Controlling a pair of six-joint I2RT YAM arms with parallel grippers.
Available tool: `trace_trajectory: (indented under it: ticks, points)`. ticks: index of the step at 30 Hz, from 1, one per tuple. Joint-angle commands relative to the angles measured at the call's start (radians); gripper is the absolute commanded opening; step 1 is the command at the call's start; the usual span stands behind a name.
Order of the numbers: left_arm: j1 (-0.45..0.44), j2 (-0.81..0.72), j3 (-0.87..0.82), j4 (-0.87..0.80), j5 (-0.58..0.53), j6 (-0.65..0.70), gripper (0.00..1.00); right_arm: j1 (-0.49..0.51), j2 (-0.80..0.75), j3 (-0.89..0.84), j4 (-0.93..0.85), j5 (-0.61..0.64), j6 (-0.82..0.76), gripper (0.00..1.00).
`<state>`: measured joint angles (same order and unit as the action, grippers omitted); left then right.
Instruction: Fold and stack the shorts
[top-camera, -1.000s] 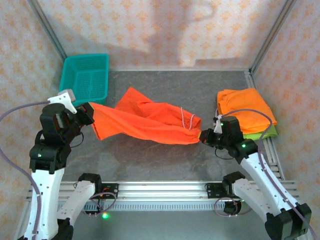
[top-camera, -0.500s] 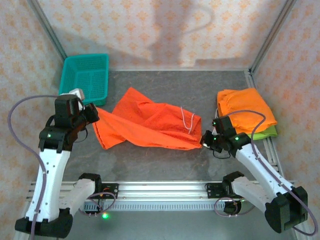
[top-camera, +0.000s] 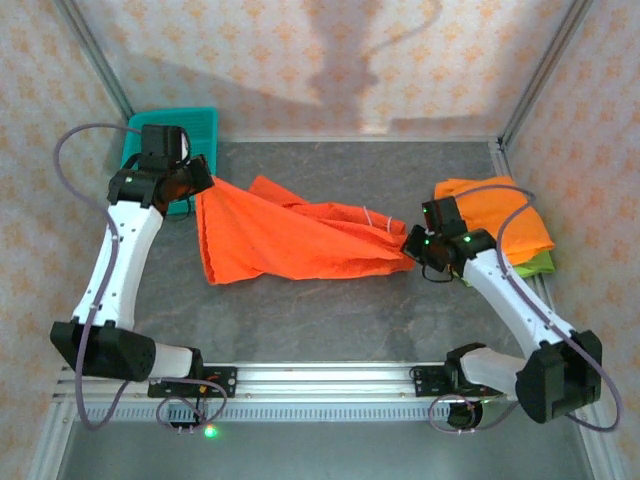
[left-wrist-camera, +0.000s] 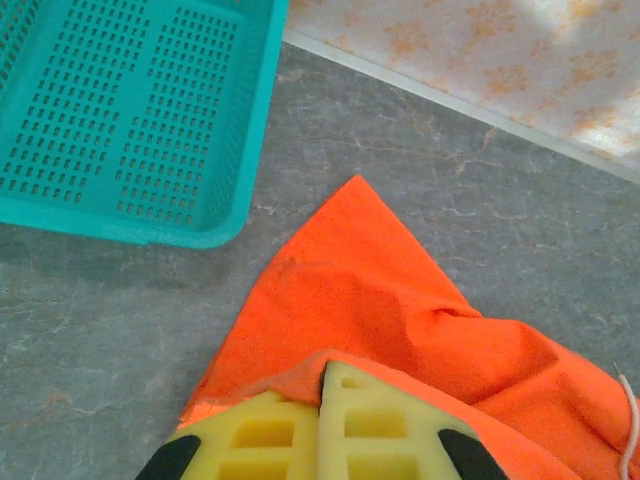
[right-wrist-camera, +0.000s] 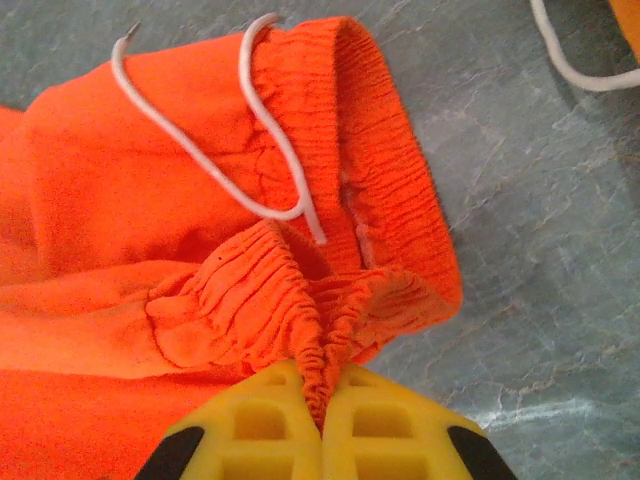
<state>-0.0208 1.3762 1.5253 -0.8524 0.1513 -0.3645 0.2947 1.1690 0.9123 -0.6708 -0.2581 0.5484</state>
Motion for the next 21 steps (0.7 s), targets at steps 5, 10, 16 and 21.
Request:
trace_trajectory:
  ticks: [5,10,16,21]
  points:
    - [-0.005,0.076,0.223,0.057,-0.012,0.001,0.00,-0.096,0.141,0.293,0.066,-0.037,-0.102,0.01]
    - [0.000,0.247,0.626,-0.030,-0.065,-0.019,0.00,-0.109,0.355,0.722,0.051,-0.088,-0.169,0.00]
    - [0.050,0.523,1.333,-0.131,-0.050,-0.124,0.00,-0.119,0.667,1.366,0.032,-0.245,-0.150,0.00]
    - [0.059,0.340,1.246,0.128,-0.008,-0.122,0.00,-0.157,0.669,1.547,0.109,-0.352,-0.150,0.00]
